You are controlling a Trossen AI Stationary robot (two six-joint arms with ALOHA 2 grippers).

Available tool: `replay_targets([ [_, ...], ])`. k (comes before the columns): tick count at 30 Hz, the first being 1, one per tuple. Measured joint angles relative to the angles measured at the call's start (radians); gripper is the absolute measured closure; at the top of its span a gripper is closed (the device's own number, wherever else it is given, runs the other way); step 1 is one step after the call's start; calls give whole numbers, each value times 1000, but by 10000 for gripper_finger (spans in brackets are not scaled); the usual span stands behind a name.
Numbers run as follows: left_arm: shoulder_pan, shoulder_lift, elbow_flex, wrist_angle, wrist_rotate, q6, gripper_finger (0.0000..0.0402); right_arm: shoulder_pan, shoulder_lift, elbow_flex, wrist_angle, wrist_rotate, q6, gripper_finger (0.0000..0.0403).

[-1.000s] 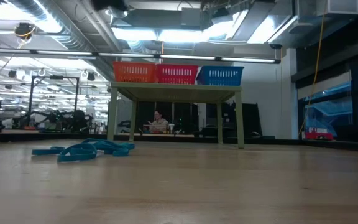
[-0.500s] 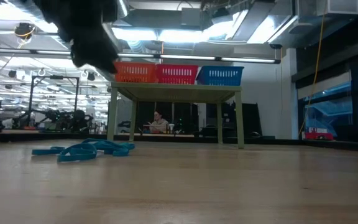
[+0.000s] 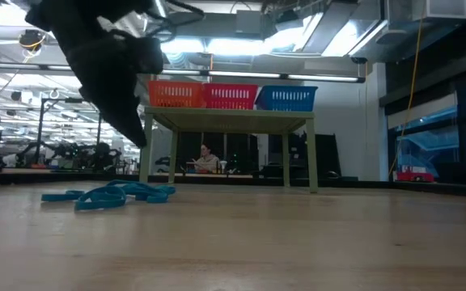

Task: Pick & Place Office Desk Supplies
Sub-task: Put the blue rubber band into the blue bin on the shelf

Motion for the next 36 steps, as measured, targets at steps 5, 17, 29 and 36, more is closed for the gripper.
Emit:
replay_targets([
  [5, 21, 59, 0, -11, 2, 16, 194, 28, -188, -201, 29, 137, -6, 230],
  [17, 116, 197, 0, 91, 57, 81, 194, 73, -521, -635, 226, 251, -14, 230],
  [29, 186, 209, 0, 103, 201, 116, 194, 73, -932, -948, 366, 137, -73, 231],
  [36, 189, 228, 2, 66, 233, 142, 194, 73, -943, -1068, 382, 160, 32, 220],
])
